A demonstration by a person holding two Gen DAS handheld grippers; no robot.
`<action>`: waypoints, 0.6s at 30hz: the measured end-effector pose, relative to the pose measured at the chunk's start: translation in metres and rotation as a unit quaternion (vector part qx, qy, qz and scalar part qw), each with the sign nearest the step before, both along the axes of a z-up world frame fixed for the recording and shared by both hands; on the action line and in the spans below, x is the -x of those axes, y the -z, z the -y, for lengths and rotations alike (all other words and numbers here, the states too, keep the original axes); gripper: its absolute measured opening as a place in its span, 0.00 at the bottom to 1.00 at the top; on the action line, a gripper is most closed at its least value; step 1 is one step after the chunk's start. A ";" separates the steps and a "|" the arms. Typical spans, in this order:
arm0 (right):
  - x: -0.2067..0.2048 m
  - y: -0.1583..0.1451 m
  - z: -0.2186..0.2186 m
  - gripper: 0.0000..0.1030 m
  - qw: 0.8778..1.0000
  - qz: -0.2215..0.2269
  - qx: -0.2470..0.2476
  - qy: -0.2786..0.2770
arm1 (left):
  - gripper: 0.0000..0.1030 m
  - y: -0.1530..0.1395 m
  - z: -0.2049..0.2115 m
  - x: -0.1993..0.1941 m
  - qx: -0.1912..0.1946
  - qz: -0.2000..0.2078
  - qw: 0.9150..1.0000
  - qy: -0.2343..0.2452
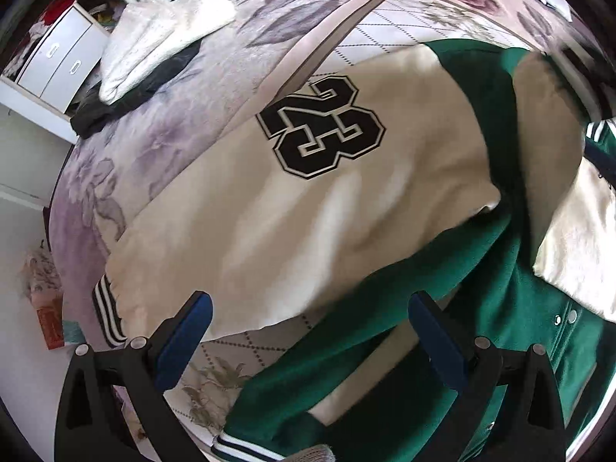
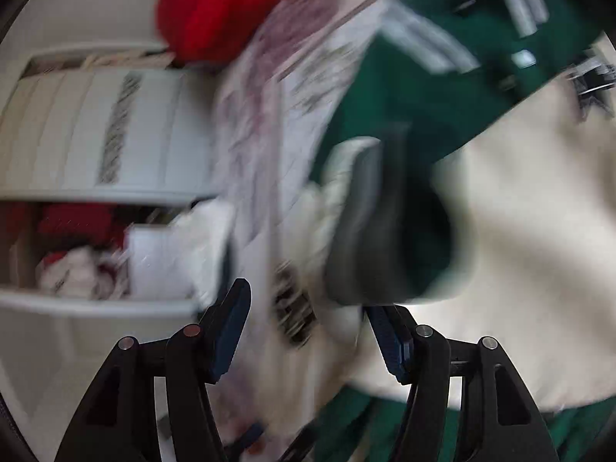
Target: Fold large clothes
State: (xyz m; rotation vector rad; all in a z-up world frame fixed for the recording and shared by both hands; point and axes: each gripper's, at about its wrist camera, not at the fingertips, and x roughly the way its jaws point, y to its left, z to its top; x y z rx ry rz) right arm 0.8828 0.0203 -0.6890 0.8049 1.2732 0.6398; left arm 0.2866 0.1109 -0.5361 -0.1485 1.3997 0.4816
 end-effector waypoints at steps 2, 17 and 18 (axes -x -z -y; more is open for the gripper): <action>0.027 -0.007 0.021 0.62 0.999 -0.004 0.024 0.028 | 1.00 -0.006 0.001 0.000 0.002 0.005 1.000 -0.002; 0.210 0.048 0.249 0.27 0.937 -0.132 0.086 0.312 | 1.00 -0.015 0.102 -0.069 0.011 0.049 0.994 0.094; 0.213 0.046 0.252 0.08 0.934 -0.116 0.099 0.324 | 1.00 -0.015 0.108 -0.073 0.004 0.050 0.994 0.101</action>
